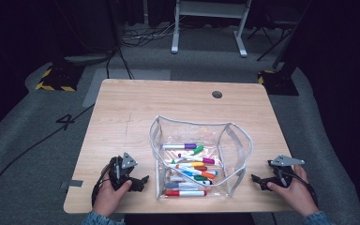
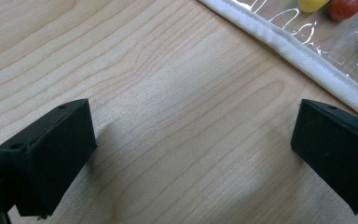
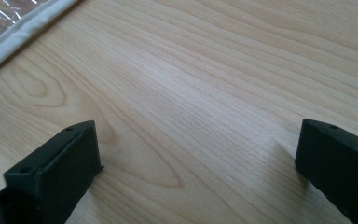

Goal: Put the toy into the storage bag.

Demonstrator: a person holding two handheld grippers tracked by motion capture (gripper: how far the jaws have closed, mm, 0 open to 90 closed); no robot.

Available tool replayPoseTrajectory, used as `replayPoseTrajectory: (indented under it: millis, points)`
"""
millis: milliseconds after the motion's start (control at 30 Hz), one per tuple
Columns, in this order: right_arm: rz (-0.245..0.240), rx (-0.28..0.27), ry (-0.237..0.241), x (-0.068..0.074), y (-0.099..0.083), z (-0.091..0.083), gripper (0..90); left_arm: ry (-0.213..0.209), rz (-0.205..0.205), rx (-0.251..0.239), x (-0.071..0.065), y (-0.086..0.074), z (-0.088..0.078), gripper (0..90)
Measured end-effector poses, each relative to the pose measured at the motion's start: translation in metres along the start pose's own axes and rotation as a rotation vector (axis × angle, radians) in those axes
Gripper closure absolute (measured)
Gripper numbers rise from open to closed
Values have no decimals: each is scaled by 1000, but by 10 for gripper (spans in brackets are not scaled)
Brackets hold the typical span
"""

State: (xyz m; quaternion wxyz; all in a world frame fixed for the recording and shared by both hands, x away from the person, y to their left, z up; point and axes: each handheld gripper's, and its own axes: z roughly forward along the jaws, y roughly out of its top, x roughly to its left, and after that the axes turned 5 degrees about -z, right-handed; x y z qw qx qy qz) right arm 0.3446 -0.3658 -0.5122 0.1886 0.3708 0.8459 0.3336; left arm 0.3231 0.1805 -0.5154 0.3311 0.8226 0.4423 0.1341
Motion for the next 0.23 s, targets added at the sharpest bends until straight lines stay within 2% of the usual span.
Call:
replayPoseTrajectory:
  millis: [233]
  points:
    - [13,-1,-15,4,-1,-1,0,5,-1,-3,0,0,0,0]
